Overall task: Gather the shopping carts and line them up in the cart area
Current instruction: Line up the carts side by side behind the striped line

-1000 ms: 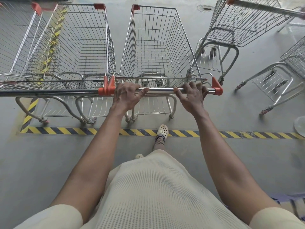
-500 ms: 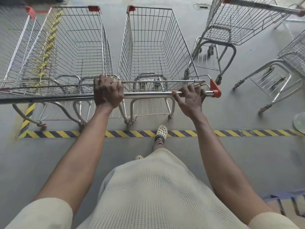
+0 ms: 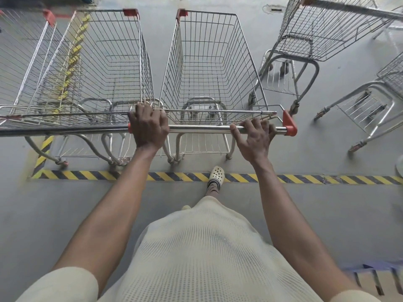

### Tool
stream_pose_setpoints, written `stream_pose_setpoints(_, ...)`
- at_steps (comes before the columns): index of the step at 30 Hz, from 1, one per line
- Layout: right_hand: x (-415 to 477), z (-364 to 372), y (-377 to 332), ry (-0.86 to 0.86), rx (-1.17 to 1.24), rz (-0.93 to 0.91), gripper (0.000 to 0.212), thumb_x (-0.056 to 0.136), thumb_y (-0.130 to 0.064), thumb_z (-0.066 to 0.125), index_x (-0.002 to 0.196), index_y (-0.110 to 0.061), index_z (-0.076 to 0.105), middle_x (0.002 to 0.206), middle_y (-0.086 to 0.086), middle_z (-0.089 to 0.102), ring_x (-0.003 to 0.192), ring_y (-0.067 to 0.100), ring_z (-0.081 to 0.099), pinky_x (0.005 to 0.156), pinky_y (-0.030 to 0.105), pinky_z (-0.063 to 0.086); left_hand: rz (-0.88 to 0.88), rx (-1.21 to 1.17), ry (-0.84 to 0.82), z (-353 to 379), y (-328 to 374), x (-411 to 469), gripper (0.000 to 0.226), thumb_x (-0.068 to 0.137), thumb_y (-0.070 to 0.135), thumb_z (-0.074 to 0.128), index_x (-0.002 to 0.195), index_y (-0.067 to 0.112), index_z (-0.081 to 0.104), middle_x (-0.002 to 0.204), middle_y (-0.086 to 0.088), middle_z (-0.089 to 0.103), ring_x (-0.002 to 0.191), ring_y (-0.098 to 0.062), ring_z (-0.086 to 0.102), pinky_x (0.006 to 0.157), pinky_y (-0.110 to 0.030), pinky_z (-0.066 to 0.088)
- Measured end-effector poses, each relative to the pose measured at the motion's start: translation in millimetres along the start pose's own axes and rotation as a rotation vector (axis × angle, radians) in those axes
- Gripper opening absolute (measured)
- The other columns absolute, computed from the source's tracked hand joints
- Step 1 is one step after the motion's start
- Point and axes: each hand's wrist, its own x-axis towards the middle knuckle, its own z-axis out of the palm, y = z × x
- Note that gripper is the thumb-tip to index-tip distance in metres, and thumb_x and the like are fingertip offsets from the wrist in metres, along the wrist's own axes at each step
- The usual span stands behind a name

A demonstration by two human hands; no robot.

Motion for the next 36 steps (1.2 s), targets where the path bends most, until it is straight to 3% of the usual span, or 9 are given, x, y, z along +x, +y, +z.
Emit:
stream_pose_setpoints(3,0.5,1.2,-0.8,0.009,0.011,0.003,0.047,0.095,-0.07,0.047,0.094,-0.027,0.068,0.1,-0.009,0.059,0.11,0.02,0.046,0.101,0.044,0.023,0.2,-0.258,0.061,-7.2,35.6,-38.6,0.024,0.097,0.02,0.058,0.076,0.008,0.061,0.079,-0.007,0.06,0.084,-0.025,0.051,0.092,-0.04,0.037)
stream_pose_setpoints(5,0.9,2.6,-3.1,0.014,0.018,0.015,0.05,0.095,-0.071,0.045,0.093,-0.027,0.068,0.1,-0.009,0.059,0.11,0.02,0.047,0.101,0.045,0.024,0.195,-0.438,-0.164,-6.9,55.8,-65.3,0.029,0.096,0.023,0.057,0.07,0.011,0.061,0.071,-0.004,0.06,0.074,-0.023,0.051,0.076,-0.038,0.04)
stream_pose_setpoints(7,1.1,3.2,-3.8,0.024,0.014,0.027,0.051,0.095,-0.071,0.045,0.092,-0.027,0.069,0.099,-0.008,0.059,0.11,0.021,0.047,0.102,0.045,0.024,-0.29,-0.696,-0.472,-2.7,64.8,-75.1,0.041,0.098,0.034,0.049,0.067,0.013,0.064,0.066,-0.002,0.064,0.066,-0.023,0.056,0.063,-0.032,0.042)
stream_pose_setpoints(9,1.1,3.7,-2.7,0.019,0.01,0.03,0.05,0.095,-0.07,0.047,0.092,-0.026,0.069,0.1,-0.007,0.059,0.11,0.022,0.047,0.102,0.045,0.024,-1.164,-1.109,-0.652,-3.4,58.5,-61.2,0.046,0.102,0.038,0.04,0.075,0.012,0.067,0.063,-0.002,0.064,0.059,-0.021,0.055,0.055,-0.027,0.038)
stream_pose_setpoints(11,1.4,4.2,-3.4,0.004,0.013,0.034,0.049,0.095,-0.069,0.048,0.094,-0.026,0.069,0.101,-0.007,0.059,0.111,0.023,0.047,0.103,0.046,0.024,-1.834,-1.43,-0.54,-4.7,38.4,-41.6,0.052,0.103,0.04,0.025,0.077,0.011,0.06,0.061,-0.001,0.058,0.054,-0.018,0.048,0.056,-0.024,0.034)
stream_pose_setpoints(13,1.0,4.6,-3.6,0.007,0.007,0.038,0.049,0.095,-0.07,0.048,0.094,-0.026,0.07,0.101,-0.006,0.059,0.111,0.023,0.046,0.103,0.046,0.023,-2.057,-1.601,-0.282,-8.9,22.8,-20.0,0.053,0.102,0.047,0.019,0.081,0.015,0.056,0.071,0.0,0.059,0.062,-0.017,0.051,0.063,-0.029,0.037)
stream_pose_setpoints(16,1.2,4.7,-5.0,0.015,0.003,0.044,0.049,0.095,-0.07,0.048,0.094,-0.026,0.07,0.101,-0.006,0.06,0.111,0.022,0.046,0.102,0.045,0.023,-1.992,-1.873,0.024,-20.5,20.1,7.3,0.063,0.102,0.055,0.018,0.102,0.023,0.073,0.099,0.007,0.074,0.089,-0.013,0.059,0.069,-0.035,0.045)
stream_pose_setpoints(20,1.2,4.3,-7.1,-0.005,-0.012,0.046,0.051,0.096,-0.07,0.046,0.095,-0.025,0.07,0.102,-0.006,0.059,0.112,0.022,0.045,0.102,0.044,0.022,-1.887,-2.203,0.329,-18.6,23.8,20.1,0.063,0.105,0.049,0.023,0.105,0.022,0.08,0.101,-0.007,0.077,0.054,-0.012,0.052,0.047,-0.021,0.047)
stream_pose_setpoints(36,-5.8,-3.4,-6.4,-0.055,-0.001,0.002,0.045,0.097,-0.069,0.046,0.096,-0.029,0.066,0.102,-0.009,0.053,0.11,0.019,0.043,0.101,0.043,0.022,-1.677,-2.243,0.336,6.1,4.1,10.5,0.058,0.104,0.038,0.021,0.122,0.011,0.069,0.104,-0.025,0.07,0.039,-0.01,0.041,0.037,-0.019,0.033)
